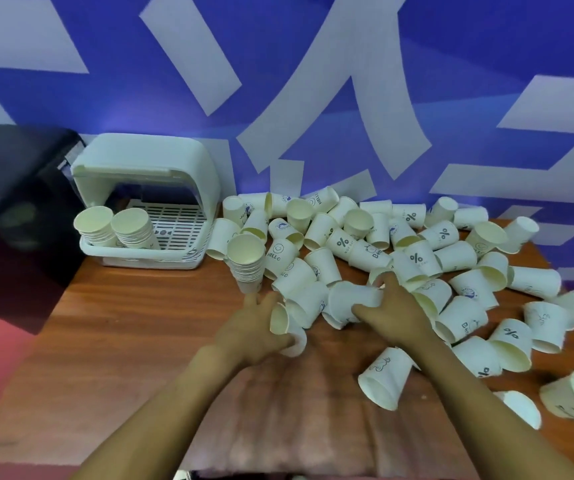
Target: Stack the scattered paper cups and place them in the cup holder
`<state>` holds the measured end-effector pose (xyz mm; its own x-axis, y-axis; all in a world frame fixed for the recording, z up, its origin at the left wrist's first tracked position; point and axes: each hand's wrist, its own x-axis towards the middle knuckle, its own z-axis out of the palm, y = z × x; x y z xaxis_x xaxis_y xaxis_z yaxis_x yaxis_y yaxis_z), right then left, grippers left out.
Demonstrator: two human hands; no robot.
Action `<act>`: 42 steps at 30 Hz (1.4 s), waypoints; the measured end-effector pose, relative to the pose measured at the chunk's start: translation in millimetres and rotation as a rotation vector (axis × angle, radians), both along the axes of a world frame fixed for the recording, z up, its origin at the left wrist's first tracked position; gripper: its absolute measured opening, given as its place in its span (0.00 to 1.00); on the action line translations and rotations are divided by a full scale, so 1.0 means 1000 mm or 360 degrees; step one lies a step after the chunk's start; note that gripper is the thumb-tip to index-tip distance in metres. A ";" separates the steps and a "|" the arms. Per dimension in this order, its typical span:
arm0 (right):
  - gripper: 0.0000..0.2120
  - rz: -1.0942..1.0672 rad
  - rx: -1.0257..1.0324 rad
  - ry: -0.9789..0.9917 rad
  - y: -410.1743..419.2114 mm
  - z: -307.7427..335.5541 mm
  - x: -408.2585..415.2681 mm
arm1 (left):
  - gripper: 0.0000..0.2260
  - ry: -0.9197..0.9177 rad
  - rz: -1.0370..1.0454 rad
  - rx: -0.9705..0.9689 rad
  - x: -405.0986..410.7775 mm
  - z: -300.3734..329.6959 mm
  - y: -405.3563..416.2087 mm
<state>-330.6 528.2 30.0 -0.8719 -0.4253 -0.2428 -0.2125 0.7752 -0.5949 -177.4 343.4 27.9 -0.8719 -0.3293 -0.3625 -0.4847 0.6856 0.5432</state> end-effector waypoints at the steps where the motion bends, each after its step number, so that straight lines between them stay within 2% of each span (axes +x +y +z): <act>1: 0.28 -0.0023 -0.0094 -0.0045 -0.007 0.007 0.004 | 0.33 0.0057 0.0012 0.0006 0.004 0.006 -0.008; 4: 0.39 -0.0048 -0.0286 -0.0109 -0.031 0.022 0.016 | 0.32 0.0145 0.0034 -0.0017 0.011 0.022 -0.034; 6: 0.43 -0.0019 -0.0288 -0.0107 -0.050 0.031 0.025 | 0.30 0.0202 0.0031 -0.0033 0.018 0.031 -0.055; 10: 0.37 0.0039 -0.0282 -0.0198 -0.103 0.051 0.053 | 0.29 0.0295 0.0031 -0.0050 0.042 0.048 -0.107; 18: 0.40 0.0021 -0.0564 -0.0331 -0.228 0.061 0.122 | 0.29 0.0396 0.0214 -0.0100 0.103 0.060 -0.232; 23: 0.46 0.0069 -0.0617 -0.0349 -0.279 0.054 0.148 | 0.28 0.0363 0.0206 -0.0112 0.119 0.060 -0.277; 28: 0.39 0.0065 -0.0646 -0.0329 -0.306 0.049 0.152 | 0.27 0.0377 0.0242 -0.0115 0.114 0.055 -0.299; 31: 0.40 0.0135 -0.0700 -0.0350 -0.319 0.046 0.145 | 0.27 0.0342 0.0291 -0.0174 0.113 0.051 -0.310; 38: 0.37 0.0268 -0.0576 -0.0267 -0.357 0.026 0.115 | 0.28 0.0377 0.0440 -0.0379 0.096 0.067 -0.345; 42: 0.41 0.0304 -0.0614 -0.0215 -0.380 0.021 0.114 | 0.29 0.0385 0.0466 -0.0427 0.088 0.068 -0.360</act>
<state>-216.3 148.4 50.7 -0.7403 -0.6572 -0.1413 -0.2308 0.4459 -0.8648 -89.4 -16.5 96.3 -0.7771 -0.6287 -0.0282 -0.5601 0.6705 0.4866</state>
